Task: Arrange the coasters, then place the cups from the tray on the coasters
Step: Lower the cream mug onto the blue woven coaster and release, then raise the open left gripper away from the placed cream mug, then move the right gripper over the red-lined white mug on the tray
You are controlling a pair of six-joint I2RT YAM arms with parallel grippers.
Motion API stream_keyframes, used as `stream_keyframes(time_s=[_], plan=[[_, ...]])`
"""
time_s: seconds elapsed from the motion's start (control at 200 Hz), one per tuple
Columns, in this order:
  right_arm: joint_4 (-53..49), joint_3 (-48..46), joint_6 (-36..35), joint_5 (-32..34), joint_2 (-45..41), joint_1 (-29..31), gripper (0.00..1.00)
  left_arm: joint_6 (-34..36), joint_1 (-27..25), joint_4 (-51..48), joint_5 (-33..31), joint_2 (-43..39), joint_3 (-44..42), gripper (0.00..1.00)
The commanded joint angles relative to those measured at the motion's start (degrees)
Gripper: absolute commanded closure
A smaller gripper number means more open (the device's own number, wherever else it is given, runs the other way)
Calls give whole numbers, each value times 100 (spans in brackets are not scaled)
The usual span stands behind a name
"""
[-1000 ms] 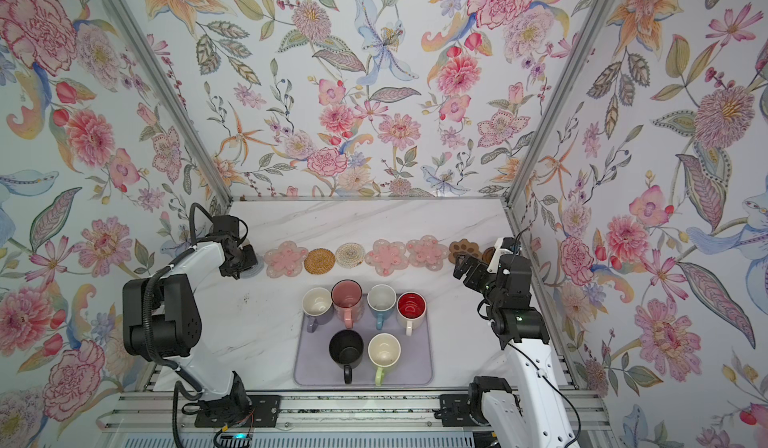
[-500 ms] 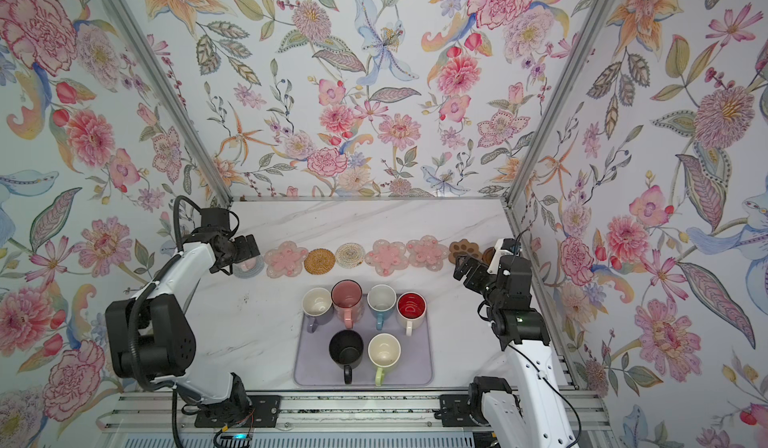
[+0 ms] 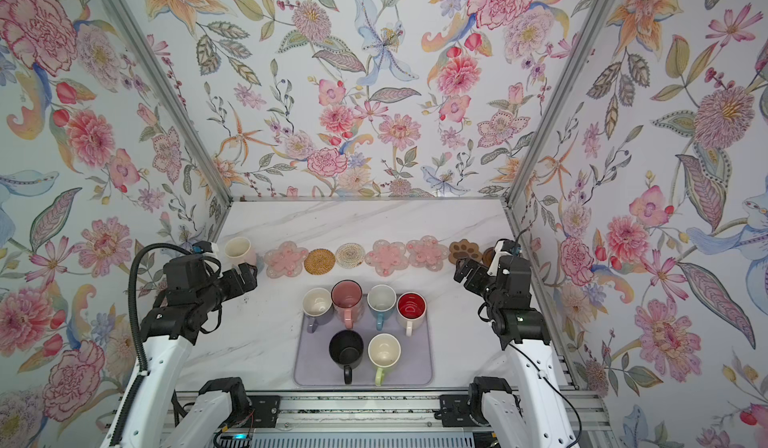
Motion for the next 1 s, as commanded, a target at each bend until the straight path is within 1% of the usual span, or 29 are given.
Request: stream_keyframes(time_s=[0.0,0.11,0.185,0.275,0.36,0.425,0.535,0.64,0.716,0.736,0.761,0.836,0.996], plan=[[-319,182,-32,-28,22,12,1,-208,-104,87,431,-469,-244,1],[-575,192,-22,-36,27,94,1,-232,-113,85,482,-741,-451,1],[-795,188,36,-17,37,201,1,-277,-160,114,517,-781,-476,1],[-1101,193,133,67,20,505,1,-354,-241,128,484,-786,-514,1],[-1323,137,351,277,-85,966,1,-406,-454,64,289,-841,-520,1],[-1498,68,566,467,-166,1368,1,-450,-671,-33,26,-898,-507,1],[-1975,-8,859,848,-262,2099,1,-564,-1176,-181,-502,-1004,-484,1],[-2271,-144,1214,1210,-417,2741,1,-630,-1501,-217,-802,-1060,-502,1],[-2290,-232,1553,1413,-475,3210,1,-630,-1588,-230,-904,-1093,-502,1],[-2289,-249,1629,1432,-472,3243,1,-630,-1596,-217,-920,-1097,-514,1],[-2292,-275,1736,1472,-466,3508,1,-640,-1591,-200,-917,-1106,-520,1],[-2254,-349,2002,1694,-370,3950,1,-651,-1605,-194,-900,-1090,-534,1],[-2029,-479,2378,2165,0,4641,1,-663,-1669,-173,-935,-1149,-548,1]])
